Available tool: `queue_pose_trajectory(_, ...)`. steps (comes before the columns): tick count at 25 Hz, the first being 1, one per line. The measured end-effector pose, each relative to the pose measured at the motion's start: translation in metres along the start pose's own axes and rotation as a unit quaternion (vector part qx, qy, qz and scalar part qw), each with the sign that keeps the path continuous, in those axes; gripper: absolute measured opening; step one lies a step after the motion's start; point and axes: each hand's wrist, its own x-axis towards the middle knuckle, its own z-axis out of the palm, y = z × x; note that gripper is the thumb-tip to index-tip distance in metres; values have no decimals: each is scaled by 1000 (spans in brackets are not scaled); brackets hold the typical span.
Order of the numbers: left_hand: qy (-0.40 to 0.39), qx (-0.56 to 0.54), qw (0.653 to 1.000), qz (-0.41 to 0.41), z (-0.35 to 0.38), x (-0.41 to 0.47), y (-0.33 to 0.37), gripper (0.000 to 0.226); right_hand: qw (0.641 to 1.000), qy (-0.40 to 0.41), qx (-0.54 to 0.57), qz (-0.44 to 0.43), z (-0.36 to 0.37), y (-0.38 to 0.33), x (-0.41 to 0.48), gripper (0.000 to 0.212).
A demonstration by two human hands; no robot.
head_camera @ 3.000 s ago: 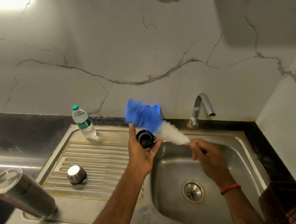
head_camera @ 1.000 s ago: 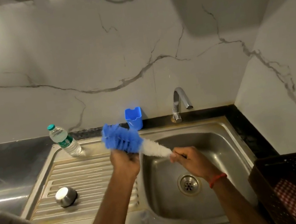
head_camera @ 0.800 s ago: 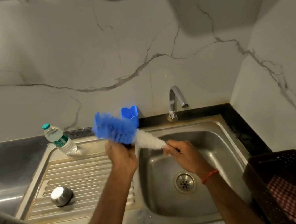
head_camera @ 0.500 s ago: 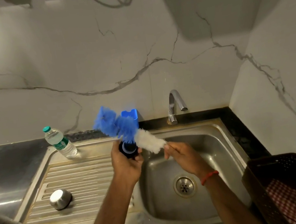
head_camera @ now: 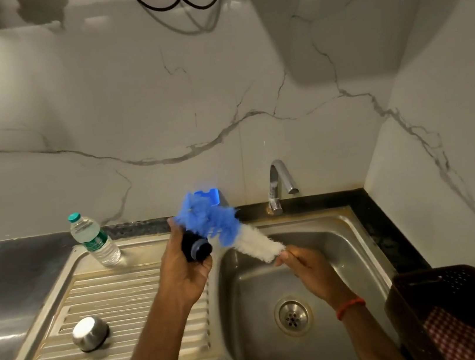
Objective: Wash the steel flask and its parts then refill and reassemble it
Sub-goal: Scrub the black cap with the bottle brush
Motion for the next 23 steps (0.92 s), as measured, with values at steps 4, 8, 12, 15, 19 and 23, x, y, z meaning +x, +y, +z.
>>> queue_pose_trajectory(4, -31, 87, 996, 15, -5, -5, -4, 37, 999, 13, 40, 28, -7, 1, -3, 16)
queue_pose_trajectory(8, -44, -13, 999, -11, 8, -7, -12, 71, 999, 0, 46, -24, 8, -14, 7, 15)
queue_pose_trajectory(12, 50, -49, 997, -20, 5, -3, -14, 79, 999, 36, 5, -20, -1, 7, 10, 17)
queue_pose_trajectory(15, 109, -13, 994, -2, 8, -8, -24, 76, 997, 41, -21, -63, 2, -5, 15, 20)
queue_pose_trajectory(19, 146, -22, 989, 16, 12, -5, -18, 72, 993, 35, -53, -97, 9, -11, 17, 12)
queue_pose_trajectory(23, 155, -8, 987, 33, 1, -1, -11, 57, 997, 38, 1, -72, -7, 7, 3, 13)
